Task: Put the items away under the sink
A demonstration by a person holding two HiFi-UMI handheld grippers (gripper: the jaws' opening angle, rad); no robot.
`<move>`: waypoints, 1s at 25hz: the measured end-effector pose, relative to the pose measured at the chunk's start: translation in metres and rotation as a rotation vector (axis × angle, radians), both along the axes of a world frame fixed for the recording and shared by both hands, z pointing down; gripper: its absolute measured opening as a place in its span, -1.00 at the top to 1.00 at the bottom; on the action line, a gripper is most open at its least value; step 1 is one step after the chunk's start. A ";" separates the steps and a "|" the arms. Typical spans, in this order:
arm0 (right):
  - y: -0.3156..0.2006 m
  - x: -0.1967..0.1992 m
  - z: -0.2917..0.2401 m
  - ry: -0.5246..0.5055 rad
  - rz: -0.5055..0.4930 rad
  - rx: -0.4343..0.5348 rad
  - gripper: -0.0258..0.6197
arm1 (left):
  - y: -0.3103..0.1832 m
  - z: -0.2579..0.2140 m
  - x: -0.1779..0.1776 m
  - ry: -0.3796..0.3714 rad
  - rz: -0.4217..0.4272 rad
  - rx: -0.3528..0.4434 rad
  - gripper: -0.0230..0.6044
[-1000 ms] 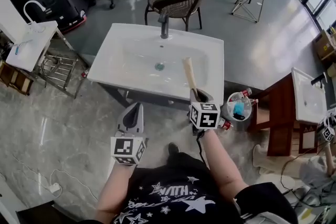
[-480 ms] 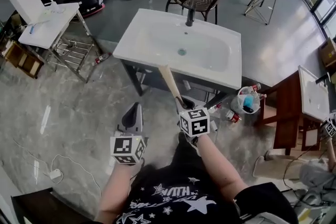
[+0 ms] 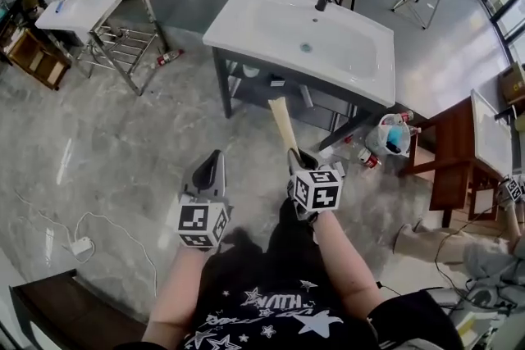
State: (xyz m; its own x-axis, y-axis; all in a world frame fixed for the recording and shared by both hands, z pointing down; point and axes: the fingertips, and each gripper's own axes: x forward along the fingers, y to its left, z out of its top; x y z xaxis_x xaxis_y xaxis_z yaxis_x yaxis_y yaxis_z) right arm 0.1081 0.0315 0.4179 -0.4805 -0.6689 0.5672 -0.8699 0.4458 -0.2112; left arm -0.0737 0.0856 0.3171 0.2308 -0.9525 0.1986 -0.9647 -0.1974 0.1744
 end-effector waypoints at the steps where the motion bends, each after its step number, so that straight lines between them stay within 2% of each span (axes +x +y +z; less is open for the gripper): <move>1: 0.006 0.005 0.004 0.004 0.017 -0.005 0.81 | 0.004 0.005 0.000 0.003 0.007 -0.007 0.90; 6: 0.026 0.052 0.028 0.029 0.131 -0.039 0.81 | 0.011 0.034 0.015 0.002 0.058 -0.044 0.90; 11: 0.022 0.103 0.054 0.031 0.246 -0.058 0.81 | 0.001 0.060 0.042 0.030 0.108 -0.073 0.90; 14: 0.012 0.123 0.072 0.025 0.273 -0.075 0.81 | -0.014 0.072 0.060 -0.009 0.141 -0.069 0.90; 17: 0.000 0.132 0.094 0.022 0.273 -0.093 0.81 | -0.030 0.085 0.068 -0.024 0.135 -0.069 0.90; 25: -0.069 0.149 0.155 0.027 0.313 -0.113 0.81 | -0.072 0.145 0.060 -0.061 0.078 -0.128 0.90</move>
State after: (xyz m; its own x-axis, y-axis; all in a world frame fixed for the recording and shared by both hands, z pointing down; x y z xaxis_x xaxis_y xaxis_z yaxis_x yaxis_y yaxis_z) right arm 0.2574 -0.0373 0.5729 -0.2455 -0.7140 0.6557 -0.9669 0.1315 -0.2188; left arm -0.0141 0.0140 0.4621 0.2871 -0.8981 0.3330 -0.9568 -0.2524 0.1442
